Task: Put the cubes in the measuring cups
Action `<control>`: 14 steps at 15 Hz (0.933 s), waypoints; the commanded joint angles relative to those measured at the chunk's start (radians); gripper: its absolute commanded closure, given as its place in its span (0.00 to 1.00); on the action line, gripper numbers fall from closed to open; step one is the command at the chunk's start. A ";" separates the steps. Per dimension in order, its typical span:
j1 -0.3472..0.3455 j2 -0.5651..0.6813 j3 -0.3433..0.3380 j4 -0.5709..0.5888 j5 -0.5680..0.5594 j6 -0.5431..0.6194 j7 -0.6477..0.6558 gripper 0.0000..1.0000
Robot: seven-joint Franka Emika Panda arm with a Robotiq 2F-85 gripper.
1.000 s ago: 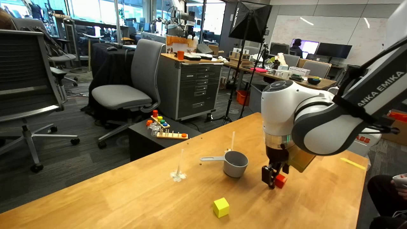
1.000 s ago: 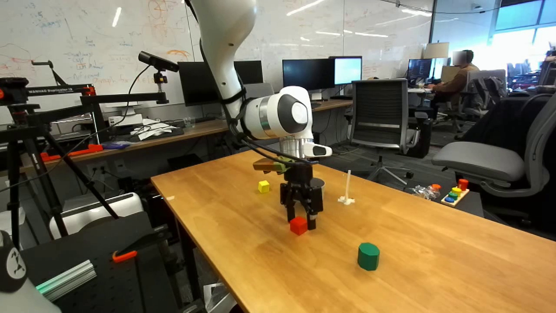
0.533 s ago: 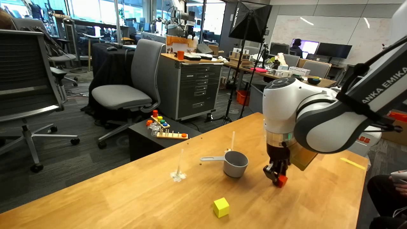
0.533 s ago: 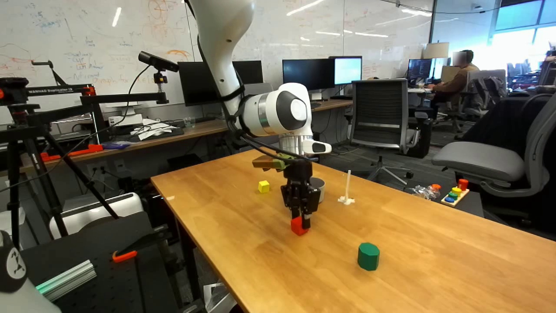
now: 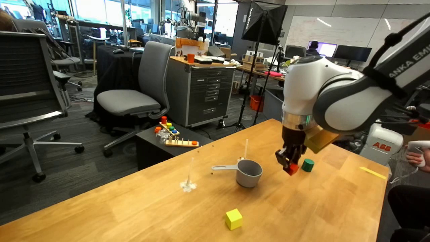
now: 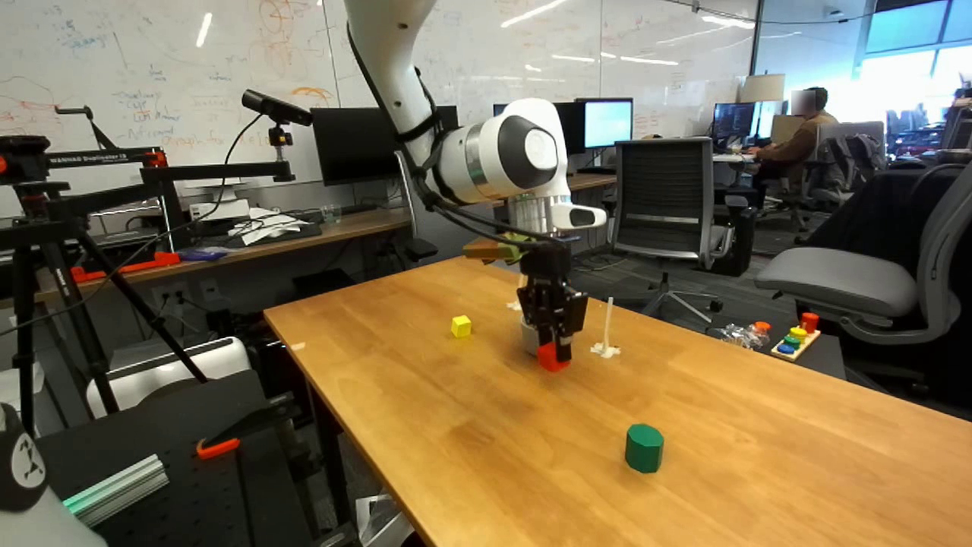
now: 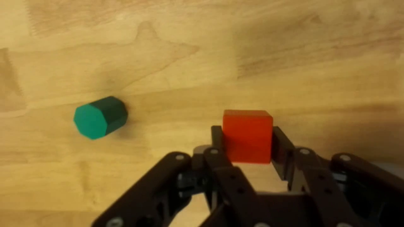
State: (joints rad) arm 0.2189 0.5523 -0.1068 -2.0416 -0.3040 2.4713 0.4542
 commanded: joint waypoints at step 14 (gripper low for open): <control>0.042 -0.152 0.075 0.082 0.009 0.036 0.053 0.86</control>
State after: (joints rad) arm 0.2412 0.3783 -0.0328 -1.9658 -0.2906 2.4826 0.4733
